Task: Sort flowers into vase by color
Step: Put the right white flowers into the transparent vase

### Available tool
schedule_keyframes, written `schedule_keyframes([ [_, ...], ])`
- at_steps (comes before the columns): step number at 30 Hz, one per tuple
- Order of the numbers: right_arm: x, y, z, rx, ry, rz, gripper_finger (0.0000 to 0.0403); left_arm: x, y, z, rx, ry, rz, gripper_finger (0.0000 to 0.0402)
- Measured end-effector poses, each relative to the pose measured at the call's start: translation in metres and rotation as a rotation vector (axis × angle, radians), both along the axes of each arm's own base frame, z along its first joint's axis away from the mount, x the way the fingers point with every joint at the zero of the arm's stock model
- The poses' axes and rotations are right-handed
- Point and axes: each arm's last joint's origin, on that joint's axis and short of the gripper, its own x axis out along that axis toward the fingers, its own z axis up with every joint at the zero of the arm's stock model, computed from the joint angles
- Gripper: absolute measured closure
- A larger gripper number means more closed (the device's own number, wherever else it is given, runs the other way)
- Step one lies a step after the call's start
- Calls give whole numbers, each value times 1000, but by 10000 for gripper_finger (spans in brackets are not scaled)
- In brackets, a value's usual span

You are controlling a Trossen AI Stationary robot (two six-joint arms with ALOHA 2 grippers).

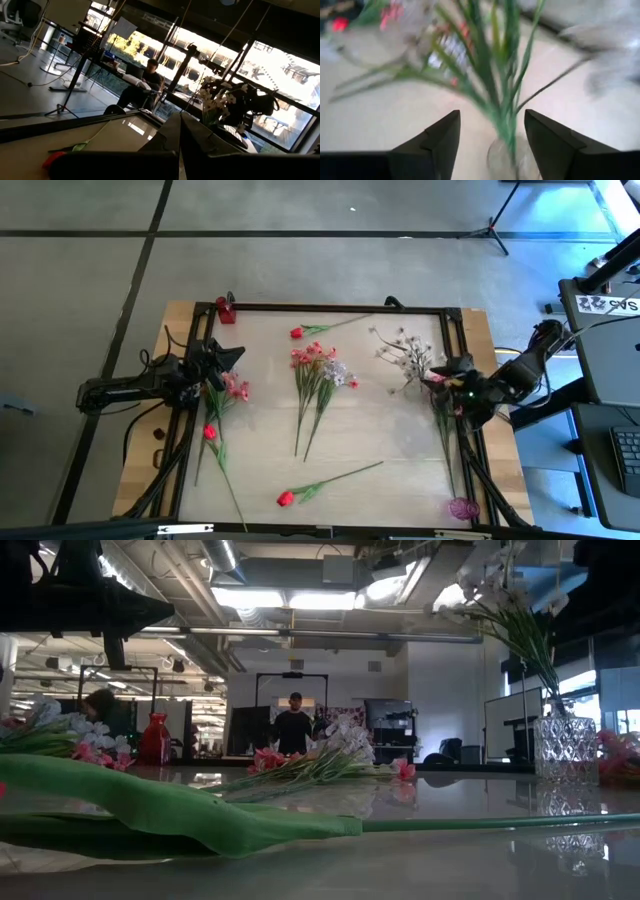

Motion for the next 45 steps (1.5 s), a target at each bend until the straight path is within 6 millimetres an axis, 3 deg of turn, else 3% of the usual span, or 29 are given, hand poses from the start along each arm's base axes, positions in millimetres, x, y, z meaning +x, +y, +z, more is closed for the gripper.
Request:
schedule_keyframes([
  [8,4,21,30,348,349,238,175,0,0,0,0,0,0,401],
  [15,41,65,27,553,547,354,175,0,0,0,0,0,1,401],
  [20,68,95,20,677,577,403,173,0,0,0,0,0,1,401],
  [23,79,114,16,696,481,391,173,0,0,0,0,0,0,401],
  [29,113,150,1,660,116,211,173,0,0,0,0,0,1,401],
  [33,144,168,-23,628,-48,96,173,0,0,0,0,0,0,401],
  [40,213,158,-78,578,-189,-40,173,0,0,0,0,1,0,401],
  [45,246,148,-106,477,-226,-108,173,0,0,0,0,0,0,401],
])
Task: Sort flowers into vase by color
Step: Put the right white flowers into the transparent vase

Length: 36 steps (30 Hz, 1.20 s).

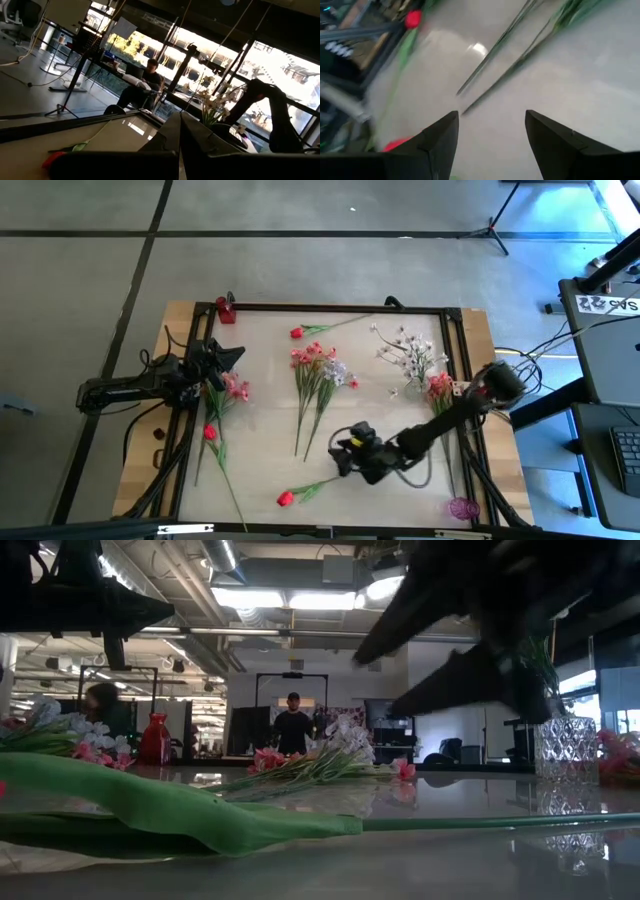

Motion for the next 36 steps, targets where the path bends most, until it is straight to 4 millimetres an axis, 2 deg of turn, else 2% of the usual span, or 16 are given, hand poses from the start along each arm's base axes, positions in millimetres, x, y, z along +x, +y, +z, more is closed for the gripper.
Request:
schedule_keyframes([
  [4,23,-13,-12,-150,1,-115,173,0,0,0,0,0,-1,401],
  [9,52,-44,-38,-259,30,-289,173,0,0,0,0,-2,0,401],
  [13,67,-68,-56,-327,43,-412,173,0,0,0,0,1,0,401],
  [17,80,-91,-67,-324,71,-458,173,0,0,0,0,1,0,401],
  [22,81,-110,-79,-395,138,-491,181,0,0,0,0,-3,0,401],
  [26,79,-118,-81,-427,187,-498,231,0,0,0,0,0,0,401],
  [32,79,-118,-81,-456,197,-492,374,0,0,0,0,0,0,401],
  [34,78,-113,-79,-475,195,-476,389,0,0,0,0,0,0,401],
  [36,76,-106,-71,-478,183,-452,382,0,0,0,0,0,0,401],
])
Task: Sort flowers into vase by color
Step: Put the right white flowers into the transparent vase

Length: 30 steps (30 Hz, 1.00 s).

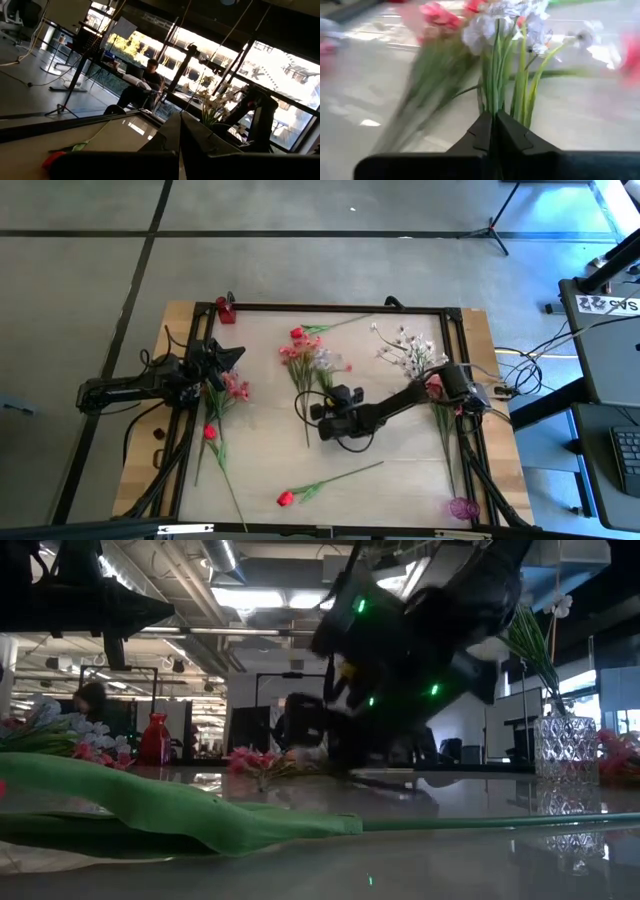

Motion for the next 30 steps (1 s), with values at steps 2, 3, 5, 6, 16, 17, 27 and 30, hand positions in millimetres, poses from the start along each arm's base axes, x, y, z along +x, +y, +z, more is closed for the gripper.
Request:
schedule_keyframes([
  [2,-2,13,17,-7,-24,41,386,0,0,0,0,1,-1,401],
  [3,-4,22,27,-20,-41,66,392,0,0,0,0,0,0,401],
  [5,-11,41,48,-77,-38,126,396,0,0,0,0,0,-1,401],
  [6,-17,53,58,-109,-40,158,395,0,0,0,0,0,0,401],
  [16,-146,137,157,-516,-39,322,398,0,0,0,0,0,0,401],
  [17,-159,132,158,-508,-54,334,399,0,0,0,0,0,-1,401],
  [27,-189,83,164,-278,17,743,401,0,0,0,0,0,0,401],
  [30,-169,75,166,-189,-11,949,401,0,0,0,0,-1,-1,401],
])
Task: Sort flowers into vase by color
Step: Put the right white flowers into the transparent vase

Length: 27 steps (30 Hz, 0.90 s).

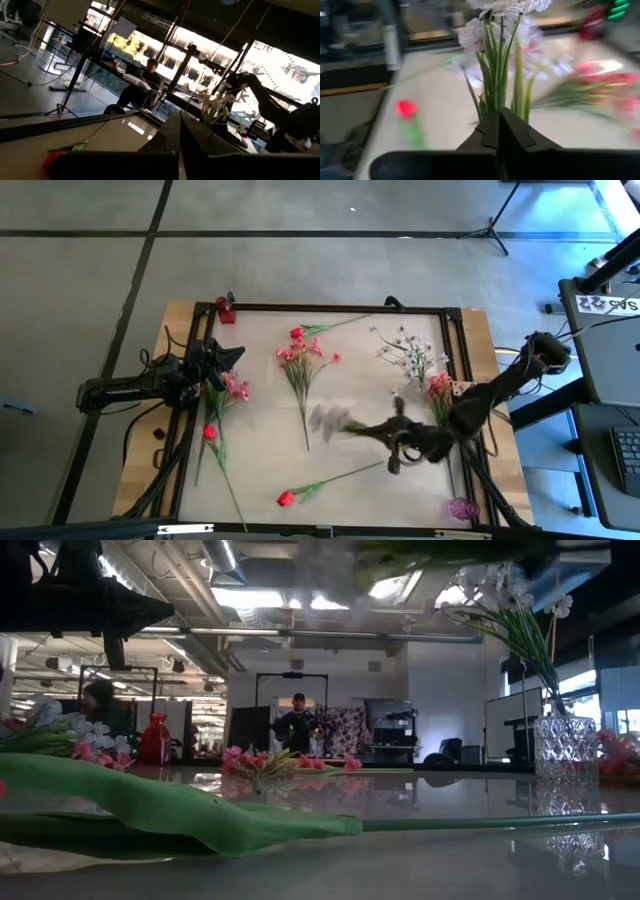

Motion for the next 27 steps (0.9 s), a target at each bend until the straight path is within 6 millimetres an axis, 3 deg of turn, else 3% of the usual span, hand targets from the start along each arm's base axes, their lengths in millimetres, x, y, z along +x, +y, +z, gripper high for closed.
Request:
schedule_keyframes([
  [3,15,-8,-17,-4,90,42,401,0,0,0,0,1,0,401],
  [8,34,-8,-64,-91,267,30,397,0,0,0,-1,-3,1,401],
  [11,39,-2,-94,-79,378,55,371,0,0,2,-1,-25,-1,401],
  [14,39,1,-108,18,513,46,329,-1,-1,3,9,-32,-15,401],
  [17,37,-1,-104,101,704,14,278,-1,-1,5,66,-30,-14,401],
  [20,41,-2,-86,139,829,-11,228,0,-2,5,119,-4,-59,401],
  [27,72,-12,-40,115,779,55,153,0,-2,5,135,5,-49,401],
])
